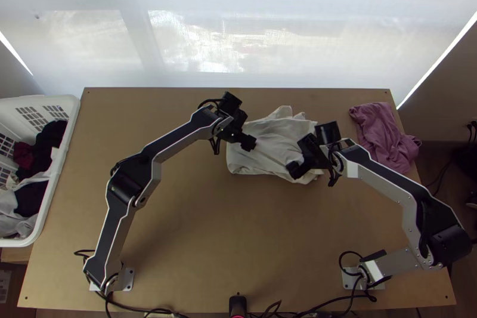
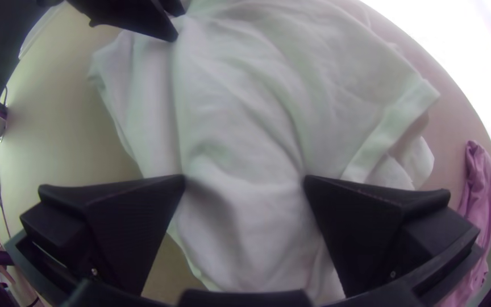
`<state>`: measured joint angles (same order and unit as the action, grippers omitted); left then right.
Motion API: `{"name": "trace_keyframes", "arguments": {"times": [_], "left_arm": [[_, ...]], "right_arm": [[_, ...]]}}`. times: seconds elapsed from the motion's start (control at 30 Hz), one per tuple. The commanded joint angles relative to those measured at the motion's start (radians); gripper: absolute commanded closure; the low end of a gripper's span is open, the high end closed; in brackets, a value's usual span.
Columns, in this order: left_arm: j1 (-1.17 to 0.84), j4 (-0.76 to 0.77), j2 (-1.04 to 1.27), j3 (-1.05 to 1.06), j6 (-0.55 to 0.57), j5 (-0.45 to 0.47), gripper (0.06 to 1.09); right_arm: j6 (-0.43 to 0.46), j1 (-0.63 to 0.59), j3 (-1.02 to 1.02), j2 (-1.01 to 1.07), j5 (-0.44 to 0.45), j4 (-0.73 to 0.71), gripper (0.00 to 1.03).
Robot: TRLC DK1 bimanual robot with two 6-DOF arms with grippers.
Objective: Fold the t-shirt
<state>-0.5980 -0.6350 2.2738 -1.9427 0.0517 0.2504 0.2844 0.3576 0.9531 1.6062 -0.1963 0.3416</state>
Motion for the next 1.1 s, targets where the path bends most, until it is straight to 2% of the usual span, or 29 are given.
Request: {"name": "trace_keyframes", "arguments": {"times": [0.0, 0.33, 0.5, 0.63, 0.83, 1.07], "left_arm": [[0.021, -0.017, 0.020, 0.011, -0.018, -0.011, 0.18], [0.024, -0.022, -0.065, 0.007, -0.018, -0.011, 0.18], [0.018, -0.031, -0.115, 0.005, -0.018, -0.010, 0.18], [0.017, -0.042, -0.126, 0.010, -0.019, -0.011, 0.18], [0.014, -0.042, -0.112, 0.028, -0.021, -0.011, 0.18], [0.006, -0.042, -0.085, 0.041, -0.023, -0.011, 0.18]], "right_arm": [[-0.005, -0.012, -0.025, -0.002, -0.009, -0.018, 0.05], [-0.005, 0.004, 0.102, -0.138, -0.008, 0.010, 0.05], [0.148, 0.053, 0.078, -0.195, 0.003, 0.020, 0.05], [0.286, 0.107, -0.019, -0.213, 0.070, -0.024, 0.05], [0.386, 0.222, -0.163, -0.252, 0.140, -0.179, 0.05], [0.426, 0.308, -0.238, -0.215, 0.190, -0.308, 0.05]]}}
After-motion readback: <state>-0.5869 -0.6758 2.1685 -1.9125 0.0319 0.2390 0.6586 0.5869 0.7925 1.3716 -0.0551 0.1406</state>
